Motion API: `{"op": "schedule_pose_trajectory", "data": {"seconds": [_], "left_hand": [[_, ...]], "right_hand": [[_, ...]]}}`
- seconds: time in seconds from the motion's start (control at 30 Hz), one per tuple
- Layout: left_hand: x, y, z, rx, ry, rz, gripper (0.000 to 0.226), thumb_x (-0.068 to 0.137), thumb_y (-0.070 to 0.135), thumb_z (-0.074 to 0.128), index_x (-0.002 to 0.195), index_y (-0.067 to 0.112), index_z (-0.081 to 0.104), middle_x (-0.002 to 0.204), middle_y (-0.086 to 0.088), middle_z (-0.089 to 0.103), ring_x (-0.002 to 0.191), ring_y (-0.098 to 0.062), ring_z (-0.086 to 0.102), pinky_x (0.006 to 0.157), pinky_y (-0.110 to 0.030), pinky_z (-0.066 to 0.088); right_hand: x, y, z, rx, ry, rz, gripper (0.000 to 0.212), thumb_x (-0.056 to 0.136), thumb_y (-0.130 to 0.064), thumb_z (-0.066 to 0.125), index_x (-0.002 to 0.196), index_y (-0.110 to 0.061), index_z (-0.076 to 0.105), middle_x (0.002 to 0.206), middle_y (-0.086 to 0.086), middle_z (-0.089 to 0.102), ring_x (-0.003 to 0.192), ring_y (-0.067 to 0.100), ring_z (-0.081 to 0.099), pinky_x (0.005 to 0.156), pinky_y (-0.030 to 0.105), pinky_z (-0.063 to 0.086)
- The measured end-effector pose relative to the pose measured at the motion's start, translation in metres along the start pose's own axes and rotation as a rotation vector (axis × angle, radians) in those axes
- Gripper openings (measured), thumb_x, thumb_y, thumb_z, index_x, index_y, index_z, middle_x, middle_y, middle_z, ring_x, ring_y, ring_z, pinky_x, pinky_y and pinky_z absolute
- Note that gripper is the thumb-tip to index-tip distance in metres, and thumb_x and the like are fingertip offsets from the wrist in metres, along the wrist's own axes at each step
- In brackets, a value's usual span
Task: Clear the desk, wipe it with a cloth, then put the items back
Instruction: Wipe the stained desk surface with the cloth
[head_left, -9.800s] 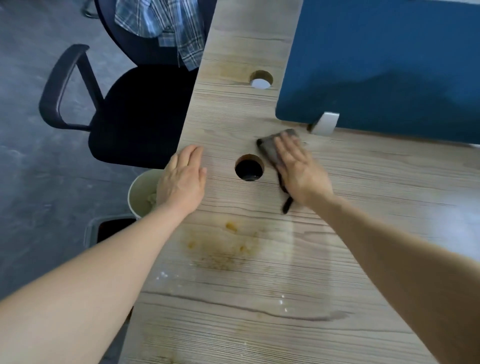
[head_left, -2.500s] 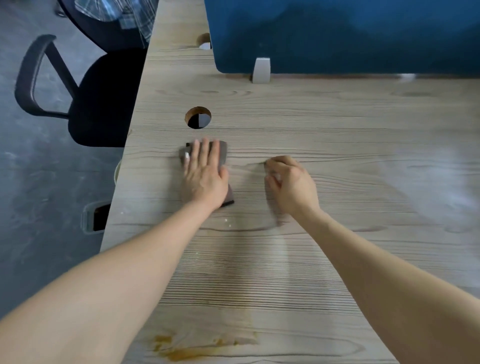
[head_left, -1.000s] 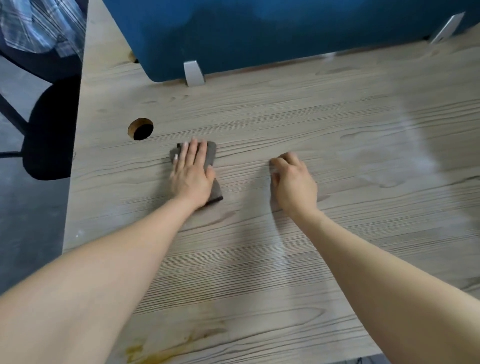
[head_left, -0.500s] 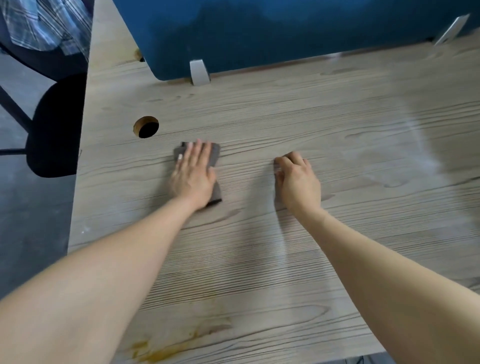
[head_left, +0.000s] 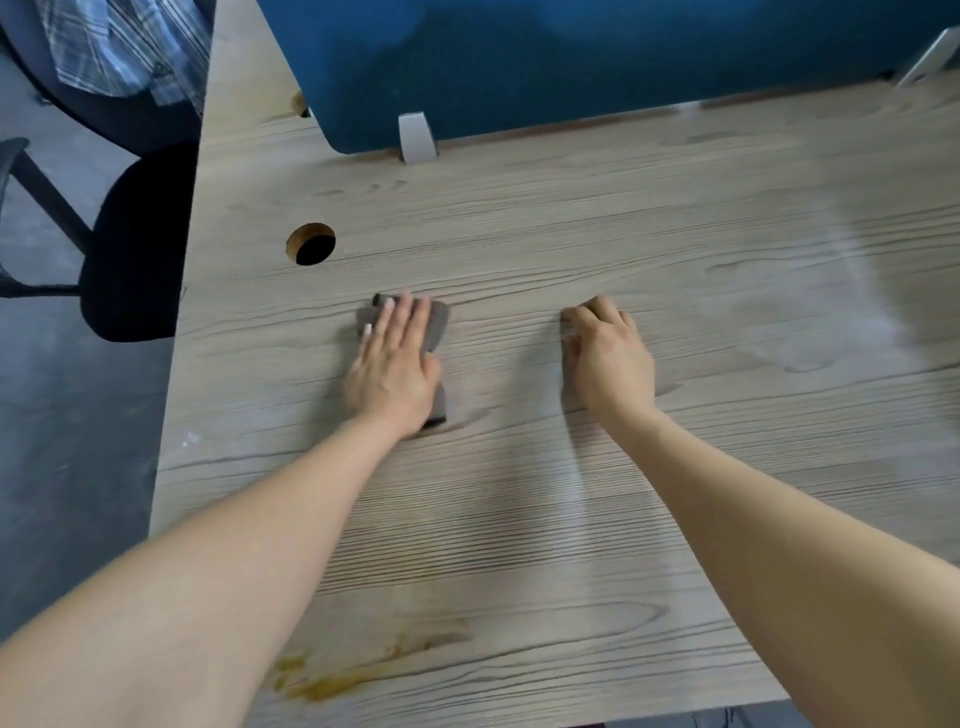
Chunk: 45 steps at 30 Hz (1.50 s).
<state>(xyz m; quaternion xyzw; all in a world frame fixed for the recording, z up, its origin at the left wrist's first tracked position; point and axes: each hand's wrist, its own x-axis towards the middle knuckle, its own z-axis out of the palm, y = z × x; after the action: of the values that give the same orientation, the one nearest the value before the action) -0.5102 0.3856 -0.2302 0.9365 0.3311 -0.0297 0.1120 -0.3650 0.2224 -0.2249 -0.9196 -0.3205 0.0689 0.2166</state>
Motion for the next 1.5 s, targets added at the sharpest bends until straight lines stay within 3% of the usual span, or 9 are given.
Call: {"op": "schedule_pose_trajectory", "data": {"seconds": [0.13,0.3,0.47,0.67,0.93,1.27,1.5], "left_hand": [[-0.001,-0.004,-0.001,-0.028,0.048,-0.282,0.063,0.097,0.025,0.034,0.151,0.019,0.003,0.159,-0.001,-0.004,0.146,-0.015,-0.006,0.118,-0.032,-0.005],[-0.027,0.049,0.019,-0.055,0.029,-0.074,0.064,0.097,0.027,0.033,0.151,0.022,-0.002,0.158,0.003,-0.011,0.145,-0.012,-0.011,0.113,-0.027,-0.013],[-0.030,0.021,0.013,-0.050,-0.035,0.093,0.065,0.097,0.032,0.030,0.149,0.028,-0.008,0.157,0.010,-0.015,0.143,-0.005,-0.014,0.116,-0.025,-0.011],[-0.036,-0.060,0.000,-0.056,0.014,-0.058,0.063,0.098,0.029,0.032,0.150,0.026,-0.003,0.158,0.008,-0.011,0.144,-0.007,-0.012,0.115,-0.025,-0.011],[-0.052,-0.179,-0.022,-0.047,0.060,-0.225,0.059,0.098,0.027,0.028,0.151,0.020,0.003,0.159,0.002,-0.007,0.145,-0.012,-0.010,0.117,-0.030,-0.009],[-0.117,-0.175,-0.015,-0.093,0.052,-0.232,0.063,0.098,0.026,0.035,0.151,0.020,0.001,0.158,0.003,-0.010,0.145,-0.014,-0.012,0.118,-0.034,-0.007],[-0.073,-0.197,-0.024,-0.094,0.047,-0.186,0.061,0.098,0.029,0.033,0.151,0.019,0.005,0.159,0.002,-0.006,0.145,-0.014,-0.011,0.114,-0.032,-0.010]], "right_hand": [[-0.002,0.000,0.001,0.003,0.002,-0.003,0.020,0.093,-0.012,0.046,0.107,-0.008,0.061,0.113,0.005,0.052,0.104,0.027,0.044,0.059,0.033,0.041],[0.004,-0.011,-0.002,-0.018,-0.077,0.097,0.025,0.090,-0.006,0.048,0.111,-0.011,0.060,0.119,0.003,0.048,0.111,0.026,0.040,0.065,0.032,0.037],[-0.014,-0.065,0.014,0.040,-0.090,-0.007,0.029,0.086,-0.003,0.048,0.112,-0.009,0.061,0.120,0.006,0.049,0.110,0.028,0.042,0.068,0.030,0.035],[-0.036,-0.141,0.056,0.062,-0.143,-0.060,0.032,0.089,-0.001,0.043,0.116,-0.010,0.058,0.125,0.005,0.047,0.115,0.027,0.041,0.074,0.033,0.042],[-0.048,-0.172,0.084,-0.082,-0.117,-0.038,0.033,0.092,-0.003,0.043,0.120,-0.014,0.056,0.129,0.001,0.046,0.118,0.027,0.035,0.073,0.027,0.034],[-0.049,-0.171,0.085,-0.177,-0.099,-0.095,0.030,0.093,-0.006,0.048,0.120,-0.013,0.058,0.124,0.006,0.050,0.112,0.032,0.041,0.067,0.028,0.029],[-0.051,-0.169,0.083,-0.182,-0.099,-0.130,0.032,0.093,-0.009,0.050,0.124,-0.013,0.057,0.126,0.006,0.051,0.112,0.033,0.040,0.068,0.028,0.030]]}}
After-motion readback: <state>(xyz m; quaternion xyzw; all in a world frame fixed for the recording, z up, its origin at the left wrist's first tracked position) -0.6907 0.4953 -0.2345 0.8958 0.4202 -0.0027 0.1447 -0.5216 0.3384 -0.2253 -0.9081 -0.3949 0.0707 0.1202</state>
